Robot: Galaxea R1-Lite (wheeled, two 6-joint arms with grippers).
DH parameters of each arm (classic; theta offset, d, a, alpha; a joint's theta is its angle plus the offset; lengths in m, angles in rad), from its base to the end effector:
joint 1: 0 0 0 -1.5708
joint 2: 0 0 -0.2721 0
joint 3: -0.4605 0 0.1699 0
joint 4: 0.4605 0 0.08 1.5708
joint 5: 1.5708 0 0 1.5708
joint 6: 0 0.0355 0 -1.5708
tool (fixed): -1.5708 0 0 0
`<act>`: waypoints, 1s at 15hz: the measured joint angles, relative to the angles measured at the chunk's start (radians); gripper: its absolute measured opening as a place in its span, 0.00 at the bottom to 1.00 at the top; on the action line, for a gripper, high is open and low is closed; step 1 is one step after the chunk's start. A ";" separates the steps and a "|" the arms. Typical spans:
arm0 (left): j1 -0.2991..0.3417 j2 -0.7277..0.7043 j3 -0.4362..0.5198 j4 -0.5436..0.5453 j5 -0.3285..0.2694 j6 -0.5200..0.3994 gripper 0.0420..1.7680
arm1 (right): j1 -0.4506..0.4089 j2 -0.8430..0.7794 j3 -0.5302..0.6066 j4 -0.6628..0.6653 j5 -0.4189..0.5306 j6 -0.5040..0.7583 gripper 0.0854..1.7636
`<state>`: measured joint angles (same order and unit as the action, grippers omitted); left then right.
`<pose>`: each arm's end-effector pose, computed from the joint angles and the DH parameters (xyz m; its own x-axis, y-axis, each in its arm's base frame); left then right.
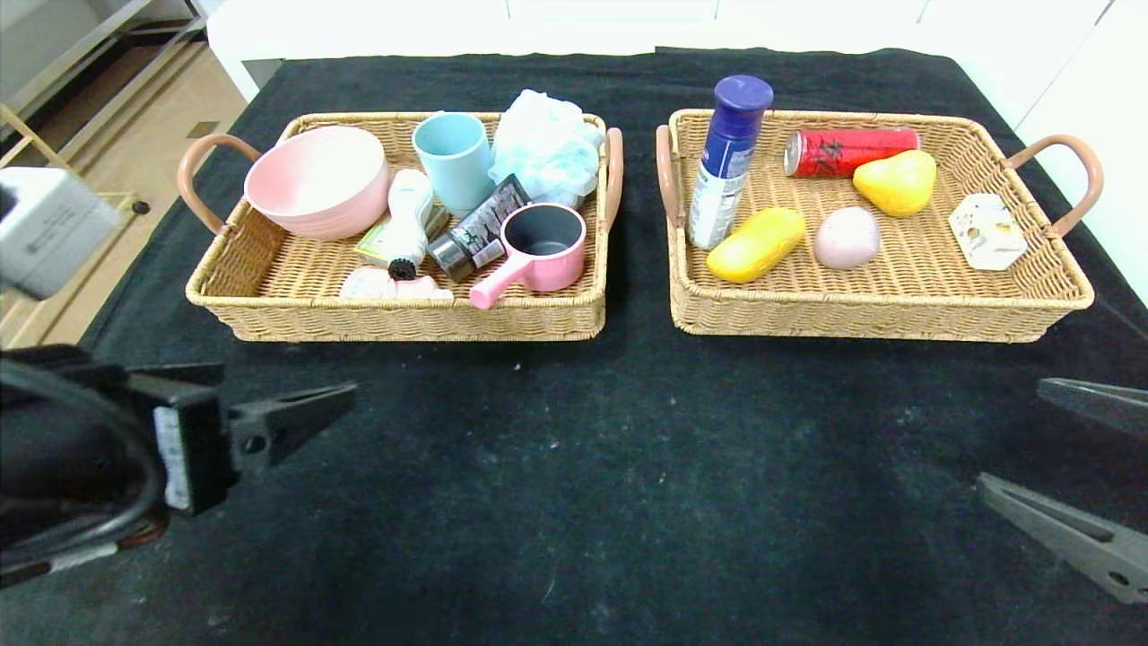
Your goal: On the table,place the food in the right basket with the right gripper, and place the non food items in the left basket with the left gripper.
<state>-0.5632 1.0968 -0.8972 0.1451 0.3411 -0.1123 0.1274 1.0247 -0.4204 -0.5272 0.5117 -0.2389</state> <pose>0.1304 -0.0683 0.2476 0.9286 -0.1907 -0.3184 0.2034 0.9791 0.0069 0.1341 0.0347 0.1996 0.8001 0.5961 -0.0672 -0.5962 0.7777 -0.1993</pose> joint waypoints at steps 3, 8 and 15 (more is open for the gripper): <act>0.035 -0.164 0.106 0.010 -0.002 0.065 0.95 | -0.022 -0.050 -0.004 0.053 -0.003 0.005 0.97; 0.187 -0.390 0.171 0.063 -0.046 0.128 0.96 | -0.077 -0.270 -0.047 0.407 -0.034 0.024 0.97; 0.425 -0.650 0.155 0.172 -0.294 0.194 0.96 | -0.129 -0.615 -0.195 0.844 -0.146 0.035 0.97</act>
<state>-0.1385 0.4472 -0.7423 0.3168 0.0470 0.0817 -0.0017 0.4098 -0.6157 0.3164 0.3655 -0.2043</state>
